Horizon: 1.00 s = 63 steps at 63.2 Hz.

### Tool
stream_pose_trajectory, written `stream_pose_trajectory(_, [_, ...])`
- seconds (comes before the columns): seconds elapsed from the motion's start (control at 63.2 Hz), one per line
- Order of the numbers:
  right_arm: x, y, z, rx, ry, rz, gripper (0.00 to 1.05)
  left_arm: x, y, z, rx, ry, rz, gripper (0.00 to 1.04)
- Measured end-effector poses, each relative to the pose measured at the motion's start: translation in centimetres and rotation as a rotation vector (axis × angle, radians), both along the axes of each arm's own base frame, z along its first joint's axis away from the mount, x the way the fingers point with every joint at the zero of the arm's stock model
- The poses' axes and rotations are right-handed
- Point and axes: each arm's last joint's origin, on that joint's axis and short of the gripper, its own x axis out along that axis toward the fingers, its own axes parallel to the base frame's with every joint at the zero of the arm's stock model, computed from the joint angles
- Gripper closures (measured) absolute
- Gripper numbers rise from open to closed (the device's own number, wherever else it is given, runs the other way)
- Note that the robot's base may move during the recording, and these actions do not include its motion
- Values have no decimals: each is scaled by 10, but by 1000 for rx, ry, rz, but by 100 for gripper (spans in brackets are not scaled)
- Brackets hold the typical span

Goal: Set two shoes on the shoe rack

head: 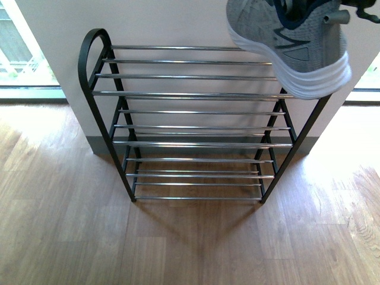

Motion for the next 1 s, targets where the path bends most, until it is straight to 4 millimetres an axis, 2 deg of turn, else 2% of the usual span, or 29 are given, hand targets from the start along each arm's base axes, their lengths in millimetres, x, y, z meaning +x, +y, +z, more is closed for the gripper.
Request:
stream_pose_trajectory(0.079, [14,1,-8,15,16,-46,104,0,0,0,0,0,0,104])
stream_pose_trajectory(0.174, [31,-7,-20,31,17,-117,104,0,0,0,0,0,0,104])
stream_pose_trajectory(0.253, [44,-19,-31,45,17,-177,104,0,0,0,0,0,0,104])
stream_pose_trajectory(0.396, [62,-52,-55,59,8,-316,104,0,0,0,0,0,0,104])
stream_pose_trajectory(0.507, [66,-65,-56,90,-4,-361,104,0,0,0,0,0,0,104])
stream_pose_trajectory(0.665, [68,-67,-60,106,-5,-373,104,0,0,0,0,0,0,104])
stream_pose_trajectory(0.997, [77,-54,-77,177,51,-400,104,0,0,0,0,0,0,104])
